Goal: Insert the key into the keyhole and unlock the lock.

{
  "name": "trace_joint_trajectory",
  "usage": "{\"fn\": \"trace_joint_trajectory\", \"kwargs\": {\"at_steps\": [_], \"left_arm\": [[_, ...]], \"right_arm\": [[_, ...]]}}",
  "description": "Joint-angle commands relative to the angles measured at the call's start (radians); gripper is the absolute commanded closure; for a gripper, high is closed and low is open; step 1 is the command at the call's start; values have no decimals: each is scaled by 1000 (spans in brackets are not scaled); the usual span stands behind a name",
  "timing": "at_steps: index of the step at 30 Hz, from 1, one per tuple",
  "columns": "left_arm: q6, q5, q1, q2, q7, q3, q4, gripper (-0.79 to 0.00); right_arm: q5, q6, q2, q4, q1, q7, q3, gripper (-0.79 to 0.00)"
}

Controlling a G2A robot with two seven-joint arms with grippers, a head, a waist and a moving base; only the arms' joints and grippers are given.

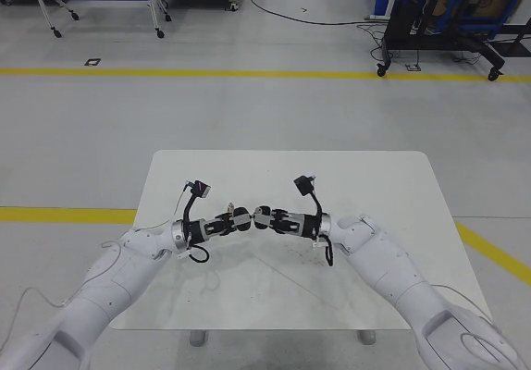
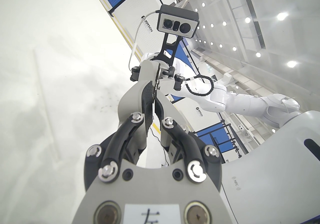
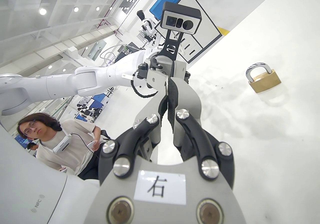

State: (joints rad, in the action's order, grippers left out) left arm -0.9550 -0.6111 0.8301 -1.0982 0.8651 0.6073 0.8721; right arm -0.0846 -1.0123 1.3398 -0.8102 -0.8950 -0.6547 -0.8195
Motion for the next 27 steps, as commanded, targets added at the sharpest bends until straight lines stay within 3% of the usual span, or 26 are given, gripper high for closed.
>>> {"fn": "trace_joint_trajectory", "kwargs": {"at_steps": [1,9,18,25,27], "left_arm": [[-4,3,1,1,-4,1,0,0],[-17,39,3,9,-17,-3,20,0],[-24,54,3,21,-24,-18,37,0],[-27,51,0,25,-27,-28,39,0],[-29,50,0,26,-29,-31,39,0]], "right_arm": [[0,0,-2,-5,-4,1,-6,-357],[2,0,-16,-24,-20,2,-48,-348],[1,0,-21,-39,-27,-18,-60,-259],[-30,0,-21,-37,-27,-61,-56,-92],[-34,0,-20,-36,-26,-68,-56,0]]}}
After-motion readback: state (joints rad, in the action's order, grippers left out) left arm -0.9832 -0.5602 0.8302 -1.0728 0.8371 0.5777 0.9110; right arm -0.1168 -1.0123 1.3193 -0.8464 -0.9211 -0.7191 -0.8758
